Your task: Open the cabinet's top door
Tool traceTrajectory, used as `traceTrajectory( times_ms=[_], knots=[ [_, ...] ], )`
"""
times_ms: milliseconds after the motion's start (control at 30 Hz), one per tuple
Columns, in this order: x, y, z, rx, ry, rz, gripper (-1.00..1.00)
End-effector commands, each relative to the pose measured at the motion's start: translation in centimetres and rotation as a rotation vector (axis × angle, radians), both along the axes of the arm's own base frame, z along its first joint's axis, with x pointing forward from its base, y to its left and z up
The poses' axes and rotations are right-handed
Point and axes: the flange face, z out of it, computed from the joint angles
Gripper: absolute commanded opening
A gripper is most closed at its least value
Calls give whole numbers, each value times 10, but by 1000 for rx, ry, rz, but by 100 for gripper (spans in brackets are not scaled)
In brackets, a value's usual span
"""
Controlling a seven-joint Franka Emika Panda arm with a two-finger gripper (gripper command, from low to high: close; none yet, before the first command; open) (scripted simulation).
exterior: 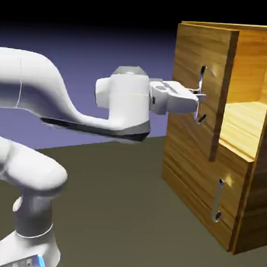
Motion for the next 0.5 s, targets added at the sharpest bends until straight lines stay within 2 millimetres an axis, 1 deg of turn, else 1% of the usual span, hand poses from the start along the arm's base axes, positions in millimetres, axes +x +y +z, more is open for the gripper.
traceTrajectory(
  times_ms=[0, 200, 467],
  knots=[
    [-8, 6, 0, 1, 0, -21, -100],
    [-50, 41, 0, 1, 0, -137, -100],
    [-94, 87, 0, 1, 0, -272, -100]
  ],
)
